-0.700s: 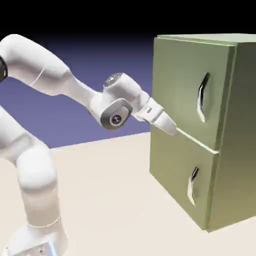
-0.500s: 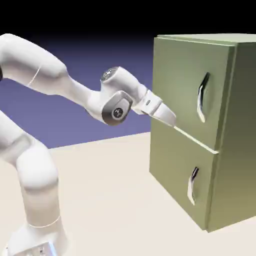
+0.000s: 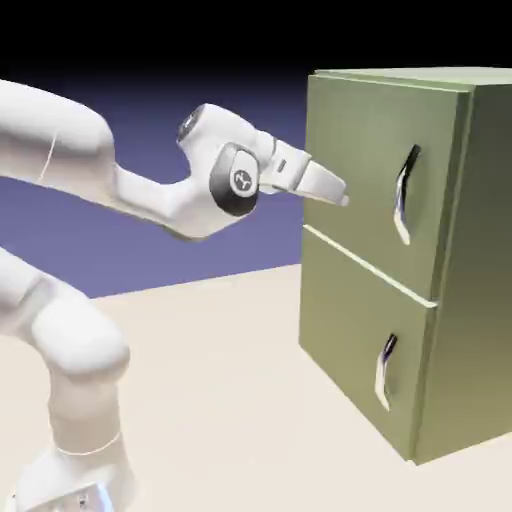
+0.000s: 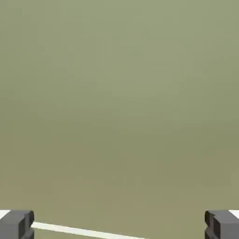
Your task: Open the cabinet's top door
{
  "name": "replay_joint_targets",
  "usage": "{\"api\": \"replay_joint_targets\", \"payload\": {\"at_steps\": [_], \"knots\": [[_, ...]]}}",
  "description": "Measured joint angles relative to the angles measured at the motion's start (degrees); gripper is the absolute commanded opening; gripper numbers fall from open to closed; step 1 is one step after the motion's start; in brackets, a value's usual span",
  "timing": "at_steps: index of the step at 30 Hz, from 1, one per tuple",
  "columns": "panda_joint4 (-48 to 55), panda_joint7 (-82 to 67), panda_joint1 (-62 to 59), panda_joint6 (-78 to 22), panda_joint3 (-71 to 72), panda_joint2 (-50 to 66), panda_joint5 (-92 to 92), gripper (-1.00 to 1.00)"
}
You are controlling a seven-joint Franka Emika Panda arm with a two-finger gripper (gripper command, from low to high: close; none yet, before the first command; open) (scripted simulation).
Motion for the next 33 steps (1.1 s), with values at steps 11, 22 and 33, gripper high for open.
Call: {"api": "replay_joint_targets", "payload": {"at_steps": [11,22,33], "knots": [[3.54,18.46,9.08,-1.75,-10.93,-5.94,-27.41,1.00],[7.08,36.91,18.16,-3.49,-21.86,-11.89,-54.82,1.00],[10.62,55.37,27.24,-5.24,-32.79,-17.83,-82.23,1.00]]}}
